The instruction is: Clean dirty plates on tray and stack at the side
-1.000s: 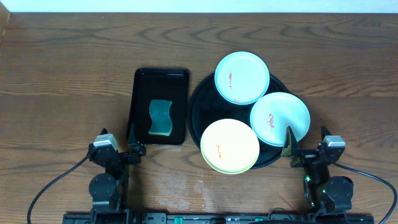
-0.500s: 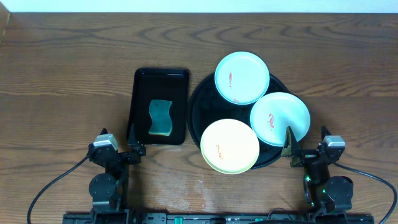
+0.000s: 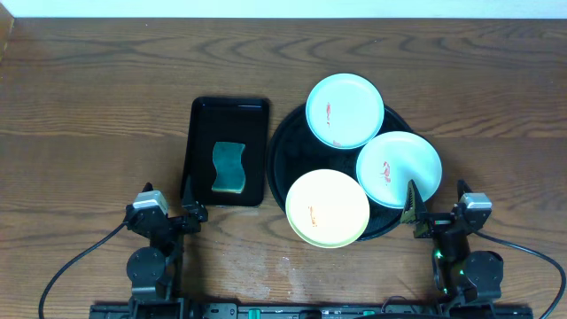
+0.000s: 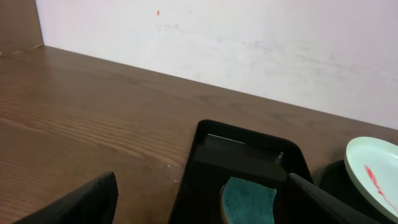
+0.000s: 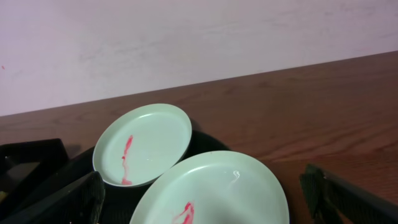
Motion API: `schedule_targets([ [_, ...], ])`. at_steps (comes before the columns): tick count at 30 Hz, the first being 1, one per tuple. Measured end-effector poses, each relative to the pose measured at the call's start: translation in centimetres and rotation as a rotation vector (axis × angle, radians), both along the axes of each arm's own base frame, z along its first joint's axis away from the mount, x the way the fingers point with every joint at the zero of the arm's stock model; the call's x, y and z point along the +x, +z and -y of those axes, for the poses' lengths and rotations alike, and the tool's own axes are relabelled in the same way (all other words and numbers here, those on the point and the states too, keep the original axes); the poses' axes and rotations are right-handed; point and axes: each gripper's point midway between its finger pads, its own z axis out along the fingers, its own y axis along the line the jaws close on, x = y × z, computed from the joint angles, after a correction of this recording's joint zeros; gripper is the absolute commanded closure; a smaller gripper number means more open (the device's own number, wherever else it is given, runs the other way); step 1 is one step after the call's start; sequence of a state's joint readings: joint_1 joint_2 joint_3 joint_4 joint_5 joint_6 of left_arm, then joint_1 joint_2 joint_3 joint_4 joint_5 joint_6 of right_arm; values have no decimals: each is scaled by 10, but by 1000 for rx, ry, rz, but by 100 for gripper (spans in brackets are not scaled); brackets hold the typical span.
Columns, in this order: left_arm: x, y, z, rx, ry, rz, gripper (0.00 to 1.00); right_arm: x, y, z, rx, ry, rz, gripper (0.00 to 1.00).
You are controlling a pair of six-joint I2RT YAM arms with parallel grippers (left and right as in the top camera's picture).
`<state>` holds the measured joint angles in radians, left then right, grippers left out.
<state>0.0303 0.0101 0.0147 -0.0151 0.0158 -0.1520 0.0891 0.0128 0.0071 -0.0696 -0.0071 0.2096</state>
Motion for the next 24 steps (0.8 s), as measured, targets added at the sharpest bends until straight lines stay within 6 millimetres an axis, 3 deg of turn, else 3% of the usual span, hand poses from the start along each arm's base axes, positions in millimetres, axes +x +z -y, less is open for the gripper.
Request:
schedule_targets([
  [8,0,1,6,-3,-37,4,15,0,24,-4,20,20,96,1],
  [18,-3,4,27,-19,-153,-34,15,-7,0,-28,20,165,-34,1],
  [21,-8,18,29,-28,-168,-99,15,-11,19,-33,-9,199,-54,1],
  [24,-7,48,31,-38,-178,-171,15,-12,63,-36,-43,224,-53,1],
])
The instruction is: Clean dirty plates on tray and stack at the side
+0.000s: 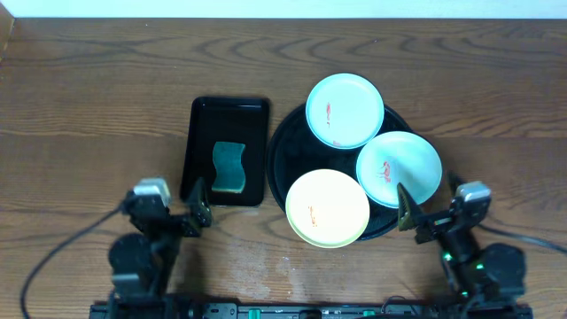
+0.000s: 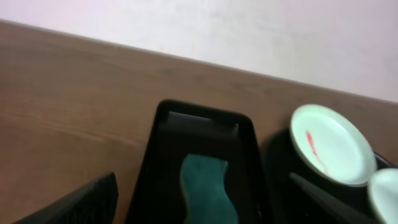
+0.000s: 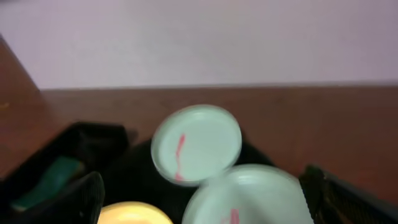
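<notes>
Three plates streaked with red lie on a round black tray [image 1: 282,151]: a pale green one at the back [image 1: 345,110], another at the right [image 1: 399,168] and a yellow one at the front [image 1: 328,208]. A teal sponge [image 1: 229,167] lies in a black rectangular tray [image 1: 229,111] to their left. My left gripper [image 1: 189,214] stands open just in front of that tray, and the sponge [image 2: 208,193] shows between its fingers. In front of the right plate [image 3: 249,196], my right gripper [image 1: 423,221] is open and holds nothing.
The wooden table [image 1: 97,97] stretches to the left, right and back of both trays. A pale wall [image 2: 249,31] closes the far edge. The round tray touches the rectangular one.
Both wrist cameras now look from higher and further forward. The left view takes in the whole sponge tray, the right view all three plates. Both grippers stay open and empty.
</notes>
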Motion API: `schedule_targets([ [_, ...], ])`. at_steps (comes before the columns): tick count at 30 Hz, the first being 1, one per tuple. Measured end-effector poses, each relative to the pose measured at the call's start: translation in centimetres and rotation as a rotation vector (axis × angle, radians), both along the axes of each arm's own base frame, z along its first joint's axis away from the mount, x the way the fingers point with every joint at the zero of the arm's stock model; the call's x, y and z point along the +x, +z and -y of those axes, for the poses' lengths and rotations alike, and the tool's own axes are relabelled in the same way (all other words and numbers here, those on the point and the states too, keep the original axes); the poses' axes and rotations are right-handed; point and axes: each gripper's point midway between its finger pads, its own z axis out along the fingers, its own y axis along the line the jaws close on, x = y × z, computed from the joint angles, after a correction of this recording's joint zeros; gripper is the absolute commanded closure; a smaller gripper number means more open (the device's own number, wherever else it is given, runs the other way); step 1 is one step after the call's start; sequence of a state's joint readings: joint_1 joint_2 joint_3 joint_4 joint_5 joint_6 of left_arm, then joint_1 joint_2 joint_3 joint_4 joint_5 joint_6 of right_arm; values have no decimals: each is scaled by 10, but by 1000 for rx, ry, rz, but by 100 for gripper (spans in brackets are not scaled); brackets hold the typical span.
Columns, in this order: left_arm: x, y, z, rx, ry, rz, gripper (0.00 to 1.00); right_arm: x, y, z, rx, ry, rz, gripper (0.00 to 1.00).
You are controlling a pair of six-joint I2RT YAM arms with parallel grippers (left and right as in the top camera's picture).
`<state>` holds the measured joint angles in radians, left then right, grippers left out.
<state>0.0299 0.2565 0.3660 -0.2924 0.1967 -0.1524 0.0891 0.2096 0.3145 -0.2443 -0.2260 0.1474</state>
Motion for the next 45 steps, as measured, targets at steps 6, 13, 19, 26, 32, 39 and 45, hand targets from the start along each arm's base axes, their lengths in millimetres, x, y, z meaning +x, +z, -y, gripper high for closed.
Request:
schedule_targets([
  [6,11,36,11,-35,-59,-288,15,16,53,-8,-38,43,-217,1],
  [13,23,47,19,-84,-99,-616,15,53,71,-27,-19,137,-561,1],
  [19,29,31,35,-156,-177,-735,15,77,64,-46,43,224,-660,13],
  [26,24,-10,42,-181,-189,-940,16,46,-6,-60,-25,227,-1010,31],
  [32,35,-53,47,-73,-161,-1013,22,16,-87,-74,-144,228,-1269,34],
  [39,59,-119,40,39,-1,-1072,41,-3,-128,-67,-170,181,-1386,32],
  [45,75,-160,37,53,46,-1125,41,-3,-142,-66,-166,170,-1376,35],
])
